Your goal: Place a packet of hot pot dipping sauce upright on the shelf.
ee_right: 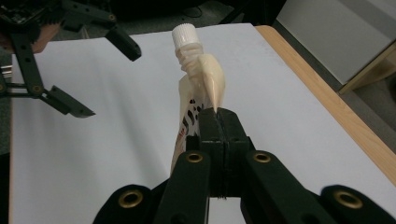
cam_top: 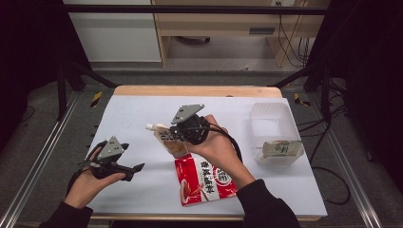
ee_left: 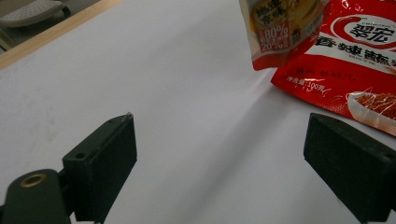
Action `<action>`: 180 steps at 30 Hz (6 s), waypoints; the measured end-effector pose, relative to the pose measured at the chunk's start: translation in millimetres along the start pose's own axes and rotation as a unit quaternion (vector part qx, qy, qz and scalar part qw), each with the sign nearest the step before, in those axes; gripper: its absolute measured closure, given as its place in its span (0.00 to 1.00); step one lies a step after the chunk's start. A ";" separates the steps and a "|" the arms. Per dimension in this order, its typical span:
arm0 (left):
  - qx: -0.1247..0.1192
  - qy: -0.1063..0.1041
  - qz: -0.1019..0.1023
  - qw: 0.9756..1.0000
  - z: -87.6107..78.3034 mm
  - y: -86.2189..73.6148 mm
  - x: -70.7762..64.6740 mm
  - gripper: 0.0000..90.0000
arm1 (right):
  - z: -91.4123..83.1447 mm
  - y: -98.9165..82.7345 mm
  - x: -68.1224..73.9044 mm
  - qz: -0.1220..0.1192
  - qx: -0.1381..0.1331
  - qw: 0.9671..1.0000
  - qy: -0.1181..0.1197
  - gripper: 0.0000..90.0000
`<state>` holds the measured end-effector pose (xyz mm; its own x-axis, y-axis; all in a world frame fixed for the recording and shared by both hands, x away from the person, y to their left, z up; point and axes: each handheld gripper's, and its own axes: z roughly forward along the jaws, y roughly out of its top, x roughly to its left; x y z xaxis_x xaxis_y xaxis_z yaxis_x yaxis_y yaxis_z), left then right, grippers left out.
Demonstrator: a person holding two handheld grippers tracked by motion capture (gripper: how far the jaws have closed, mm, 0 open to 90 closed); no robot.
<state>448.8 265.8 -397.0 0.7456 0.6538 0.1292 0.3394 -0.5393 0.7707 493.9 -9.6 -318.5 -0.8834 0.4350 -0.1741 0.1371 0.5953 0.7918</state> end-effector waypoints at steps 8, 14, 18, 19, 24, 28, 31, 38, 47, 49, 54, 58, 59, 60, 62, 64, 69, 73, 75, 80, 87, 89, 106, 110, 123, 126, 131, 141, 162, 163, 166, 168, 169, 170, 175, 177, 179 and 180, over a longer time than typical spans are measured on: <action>-0.003 -0.025 0.018 1.000 0.3 33.0 1.5 0.13 | -6.4 -1.2 5.6 -0.009 0.000 1.000 0.015 1.00; -0.011 -0.058 0.033 0.998 2.9 63.1 3.0 0.20 | -9.2 -3.4 10.3 -0.015 -0.001 1.000 0.027 1.00; -0.011 -0.064 0.044 0.997 5.0 73.8 1.0 0.24 | -10.6 -4.9 12.6 -0.014 -0.003 0.999 0.032 1.00; -0.011 -0.072 0.051 0.996 6.8 79.4 -1.0 0.28 | -11.7 -5.9 13.4 -0.017 -0.004 0.999 0.034 1.00; 0.001 -0.077 0.069 0.995 10.9 86.8 -3.4 0.39 | -15.3 -9.2 13.9 -0.018 -0.009 0.999 0.039 1.00; -0.001 -0.084 0.072 0.994 11.8 88.1 -3.9 0.56 | -16.9 -11.4 13.6 -0.015 -0.010 0.999 0.039 1.00; 0.000 -0.087 0.076 0.993 12.0 90.4 -5.5 0.66 | -16.5 -14.0 12.9 -0.011 -0.009 0.999 0.038 1.00; -0.006 -0.086 0.083 0.993 9.2 96.3 -10.5 0.79 | -19.2 -14.8 9.6 -0.004 -0.013 0.999 0.033 1.00; -0.007 -0.088 0.088 0.992 3.7 110.8 -13.6 0.80 | -29.0 -14.1 6.1 0.002 -0.017 1.000 0.023 1.00; -0.007 -0.087 0.091 0.992 2.3 117.1 -15.0 0.80 | -30.8 -14.2 5.2 0.005 -0.018 1.000 0.021 1.00; 0.007 -0.089 0.104 0.991 3.5 127.0 -17.5 0.81 | -33.7 -15.0 2.4 0.005 -0.009 1.000 0.017 1.00; 0.006 -0.090 0.111 0.990 2.7 131.5 -17.7 0.81 | -35.9 -14.4 0.2 0.005 -0.006 1.000 0.018 0.99; 0.006 -0.090 0.116 0.989 2.2 134.2 -18.4 0.81 | -36.8 -13.5 -2.0 0.001 -0.001 1.000 0.021 0.96; 0.006 -0.090 0.116 0.989 2.2 134.2 -18.4 0.81 | -36.8 -13.5 -2.0 0.001 -0.001 1.000 0.021 0.96; 0.007 -0.085 0.120 0.989 1.7 135.7 -19.1 0.81 | -37.9 -12.7 -4.5 -0.003 0.010 1.000 0.014 0.87; 0.008 -0.083 0.121 0.989 1.2 135.8 -18.4 0.81 | -39.8 -13.0 -5.9 -0.021 0.027 0.999 0.014 0.64; 0.009 -0.087 0.121 0.989 1.8 134.1 -16.2 0.81 | -39.3 -14.4 -5.5 -0.047 0.066 0.997 0.003 0.39; 0.008 -0.094 0.127 0.987 1.3 134.0 -17.7 0.81 | -35.8 -13.8 -6.3 -0.058 0.083 0.995 0.005 0.33; 0.008 -0.096 0.131 0.987 1.0 133.9 -19.1 0.81 | -29.9 -12.3 -7.1 -0.066 0.096 0.993 0.016 0.26; 0.010 -0.101 0.138 0.985 0.8 133.1 -22.1 0.81 | -22.2 -10.4 -8.7 -0.059 0.099 0.993 0.034 0.23; 0.012 -0.111 0.149 0.982 0.5 132.4 -25.4 0.81 | -12.8 -6.1 -11.0 -0.069 0.105 0.990 0.060 0.41; 0.011 -0.113 0.150 0.982 0.5 132.2 -26.7 0.81 | -10.8 -5.5 -11.0 -0.064 0.112 0.989 0.067 0.49; 0.012 -0.118 0.147 0.982 4.7 127.9 -26.9 0.81 | -7.5 0.1 -4.5 -0.072 0.140 0.984 0.085 0.96; 0.003 -0.118 0.135 0.984 5.2 125.2 -24.8 0.80 | -8.2 2.7 -3.5 -0.080 0.141 0.984 0.077 0.98; -0.049 -0.084 0.081 0.992 -2.2 98.3 -21.2 0.19 | -28.7 3.4 -22.0 -0.086 0.153 0.984 0.015 0.98; -0.048 -0.061 0.050 0.996 -1.6 78.3 -18.7 0.18 | -33.6 0.2 -27.2 -0.084 0.152 0.985 0.008 0.98; -0.047 -0.038 0.024 0.998 1.3 55.6 -13.9 0.13 | -41.5 -3.2 -33.3 -0.079 0.149 0.986 -0.002 0.98; -0.028 0.015 -0.047 0.998 18.6 -27.2 1.7 0.11 | -64.1 0.6 -47.0 -0.082 0.133 0.988 -0.019 0.98; -0.016 0.058 -0.067 0.996 21.5 -54.4 18.5 0.07 | -120.1 -7.2 -86.1 -0.082 0.125 0.986 -0.071 0.98; -0.011 0.058 -0.065 0.996 23.1 -54.8 18.1 0.07 | -123.4 -11.1 -89.5 -0.080 0.123 0.986 -0.074 0.98; -0.009 0.058 -0.066 0.996 24.7 -55.1 17.7 0.07 | -128.1 -17.0 -94.9 -0.081 0.124 0.986 -0.078 0.98; -0.006 0.057 -0.065 0.996 25.1 -54.9 17.7 0.07 | -129.4 -18.4 -96.4 -0.081 0.124 0.986 -0.078 0.98; -0.006 0.059 -0.064 0.996 25.6 -54.9 17.6 0.07 | -131.4 -20.8 -98.8 -0.079 0.123 0.986 -0.081 0.98; -0.006 0.060 -0.064 0.996 26.1 -55.0 17.4 0.07 | -133.1 -22.6 -100.9 -0.078 0.122 0.986 -0.082 0.98; -0.001 0.063 -0.066 0.996 27.4 -56.0 18.1 0.07 | -143.7 -31.3 -110.7 -0.079 0.116 0.986 -0.087 0.98; -0.003 0.065 -0.068 0.996 26.8 -56.1 18.2 0.07 | -147.3 -33.4 -113.5 -0.077 0.114 0.986 -0.089 0.98; -0.004 0.065 -0.069 0.995 26.5 -56.1 18.2 0.07 | -149.6 -35.1 -115.4 -0.074 0.113 0.987 -0.091 0.98; -0.005 0.066 -0.070 0.995 26.3 -56.2 18.0 0.07 | -151.3 -36.4 -116.6 -0.071 0.111 0.987 -0.093 0.98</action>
<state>458.2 293.9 -454.3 0.6097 0.7863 0.0996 0.4292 -0.4332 0.7925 524.1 -184.2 -238.4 -0.8067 0.4399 -0.3946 0.1306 0.7839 0.6070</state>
